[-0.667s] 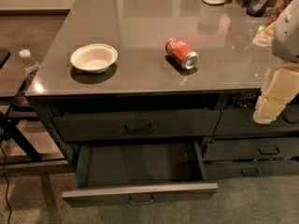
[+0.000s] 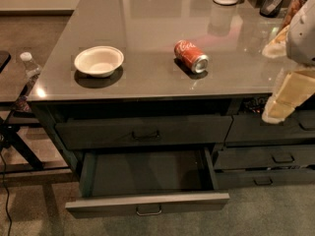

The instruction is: Close middle drawer

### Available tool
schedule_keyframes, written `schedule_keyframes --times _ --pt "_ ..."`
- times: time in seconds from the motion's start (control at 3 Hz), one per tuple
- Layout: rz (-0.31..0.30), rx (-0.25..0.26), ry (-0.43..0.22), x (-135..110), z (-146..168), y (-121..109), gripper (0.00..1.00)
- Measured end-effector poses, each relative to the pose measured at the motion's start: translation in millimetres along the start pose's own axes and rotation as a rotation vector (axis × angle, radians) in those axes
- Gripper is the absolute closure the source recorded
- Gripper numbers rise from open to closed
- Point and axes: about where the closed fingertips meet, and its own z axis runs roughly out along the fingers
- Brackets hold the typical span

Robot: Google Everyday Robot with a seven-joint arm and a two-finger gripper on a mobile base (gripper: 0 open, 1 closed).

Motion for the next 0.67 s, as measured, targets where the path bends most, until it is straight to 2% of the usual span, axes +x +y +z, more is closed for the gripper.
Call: schedule_keyframes --times 0.67 --pt "0.0 0.0 0.0 0.0 0.0 0.0 0.65"
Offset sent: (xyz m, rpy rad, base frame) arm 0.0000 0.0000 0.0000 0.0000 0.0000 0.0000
